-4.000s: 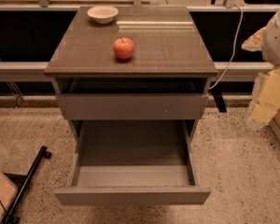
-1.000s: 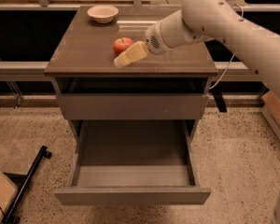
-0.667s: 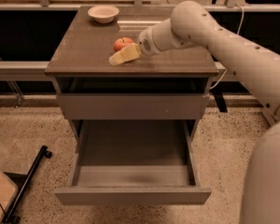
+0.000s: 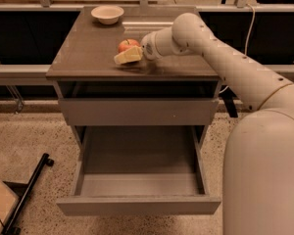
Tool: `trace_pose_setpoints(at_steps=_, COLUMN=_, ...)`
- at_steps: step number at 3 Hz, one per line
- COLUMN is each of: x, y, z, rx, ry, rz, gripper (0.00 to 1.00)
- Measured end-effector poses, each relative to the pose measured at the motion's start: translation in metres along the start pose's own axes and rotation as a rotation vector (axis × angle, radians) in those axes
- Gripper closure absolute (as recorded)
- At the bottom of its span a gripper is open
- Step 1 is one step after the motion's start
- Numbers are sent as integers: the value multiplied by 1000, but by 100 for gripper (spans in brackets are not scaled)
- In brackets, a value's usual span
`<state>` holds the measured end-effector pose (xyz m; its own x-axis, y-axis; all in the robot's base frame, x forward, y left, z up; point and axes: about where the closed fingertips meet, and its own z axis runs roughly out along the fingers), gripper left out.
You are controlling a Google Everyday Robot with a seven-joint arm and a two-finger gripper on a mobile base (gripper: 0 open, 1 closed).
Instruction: Place apple into middle drawer
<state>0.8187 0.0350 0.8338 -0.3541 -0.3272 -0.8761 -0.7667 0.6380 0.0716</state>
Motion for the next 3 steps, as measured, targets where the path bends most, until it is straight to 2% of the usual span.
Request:
trace_pose_setpoints(at_steps=1, x=1, y=-3, z=-5, rx=11, ry=-21, rz=3, gripper=42)
trace_pose_setpoints(at_steps=2, x=1, y=10, z=-36, rx=19, ry=-29, rz=-26, gripper=72)
trace_pose_setpoints(at_steps=3, x=-8, y=31, z=-84, rx=11, ry=-32, rz=-78, gripper=96)
